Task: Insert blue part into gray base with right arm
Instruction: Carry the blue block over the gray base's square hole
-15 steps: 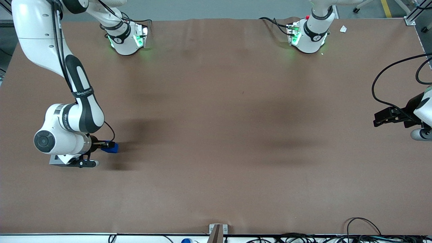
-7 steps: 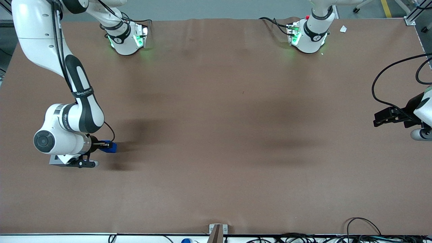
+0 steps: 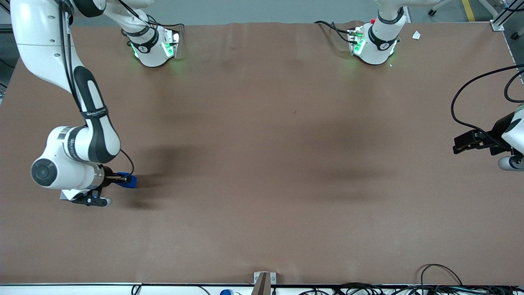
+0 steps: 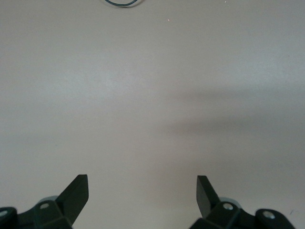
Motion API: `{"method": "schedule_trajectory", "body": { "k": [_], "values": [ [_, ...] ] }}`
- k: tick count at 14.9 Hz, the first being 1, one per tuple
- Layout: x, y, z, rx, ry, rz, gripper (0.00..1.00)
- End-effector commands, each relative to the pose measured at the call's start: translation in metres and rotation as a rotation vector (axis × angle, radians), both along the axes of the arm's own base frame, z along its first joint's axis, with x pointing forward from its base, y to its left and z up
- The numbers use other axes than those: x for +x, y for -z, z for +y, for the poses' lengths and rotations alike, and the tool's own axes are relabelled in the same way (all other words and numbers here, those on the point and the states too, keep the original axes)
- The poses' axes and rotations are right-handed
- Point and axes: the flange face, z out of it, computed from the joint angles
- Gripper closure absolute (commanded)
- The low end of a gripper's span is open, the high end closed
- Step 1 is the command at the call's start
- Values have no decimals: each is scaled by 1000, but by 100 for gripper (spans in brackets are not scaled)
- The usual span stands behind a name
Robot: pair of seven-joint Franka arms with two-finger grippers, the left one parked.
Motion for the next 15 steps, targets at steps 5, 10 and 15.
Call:
{"method": "schedule_trajectory", "body": {
  "k": [5, 10, 15],
  "values": [
    [26, -87, -50, 7, 65, 44, 96],
    [33, -107, -104, -32, 3, 20, 96],
    [33, -96, -152, -7, -67, 15, 96]
  ]
}}
